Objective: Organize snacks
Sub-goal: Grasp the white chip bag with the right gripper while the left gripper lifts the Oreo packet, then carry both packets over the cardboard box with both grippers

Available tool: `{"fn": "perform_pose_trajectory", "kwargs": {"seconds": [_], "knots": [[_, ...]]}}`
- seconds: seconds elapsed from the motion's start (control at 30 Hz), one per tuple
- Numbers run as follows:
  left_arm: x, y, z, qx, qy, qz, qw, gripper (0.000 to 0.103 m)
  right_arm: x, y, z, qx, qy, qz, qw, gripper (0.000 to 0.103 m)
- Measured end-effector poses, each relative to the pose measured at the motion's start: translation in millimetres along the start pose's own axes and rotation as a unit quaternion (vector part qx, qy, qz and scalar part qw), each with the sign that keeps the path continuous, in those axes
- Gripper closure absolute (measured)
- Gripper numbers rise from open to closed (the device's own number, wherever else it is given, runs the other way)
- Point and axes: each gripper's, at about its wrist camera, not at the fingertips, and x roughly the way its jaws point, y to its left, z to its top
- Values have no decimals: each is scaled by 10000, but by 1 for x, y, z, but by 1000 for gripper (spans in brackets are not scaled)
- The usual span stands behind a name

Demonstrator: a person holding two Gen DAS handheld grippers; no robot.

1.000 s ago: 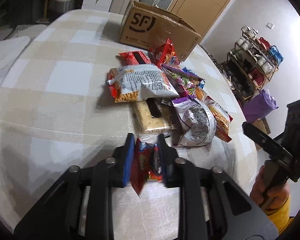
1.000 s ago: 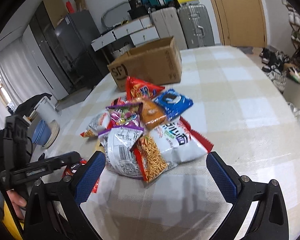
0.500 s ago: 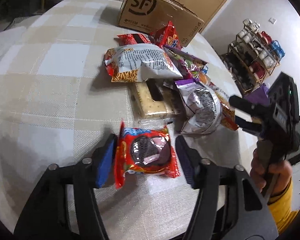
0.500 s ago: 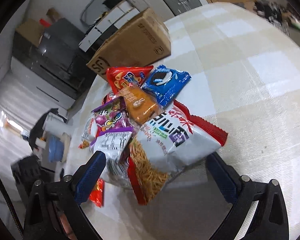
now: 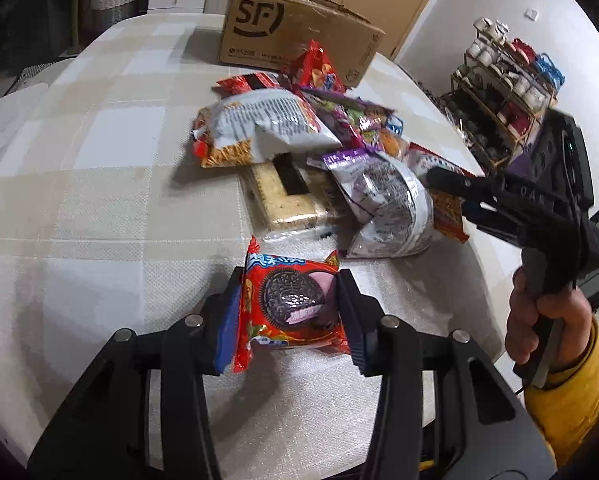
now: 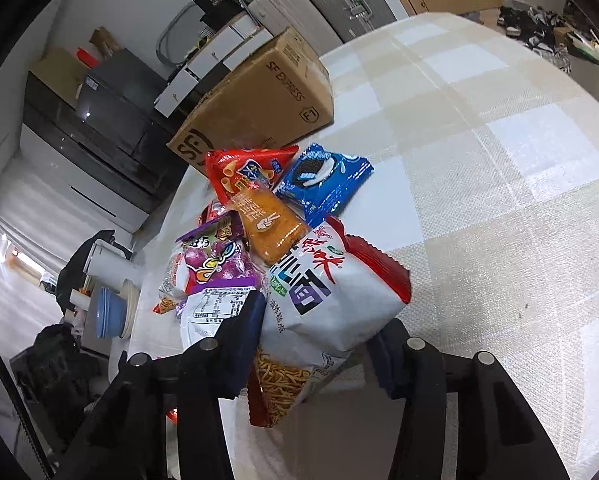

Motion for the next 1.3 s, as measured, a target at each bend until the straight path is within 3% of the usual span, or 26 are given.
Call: {"fn": "perform_pose_trajectory", "kwargs": {"seconds": [0.63,0.8,1.07,1.3], "knots": [[-50,13,32,-141,-541,-225,9982,62,-45,-2,1,-68,-591,670,9960,65],[-63,7,59,-46,-769,-224,9968,62,-59,8,14,-211,-774,840,9932,65],[-72,-10,103,194,-945,-262,9950,62,-57,9,33,-70,-713,1279,9892,66],[-74,-15,154,251,-1063,-296,9936,62,-75,42,77,-410,-942,1590,9819,66]]}}
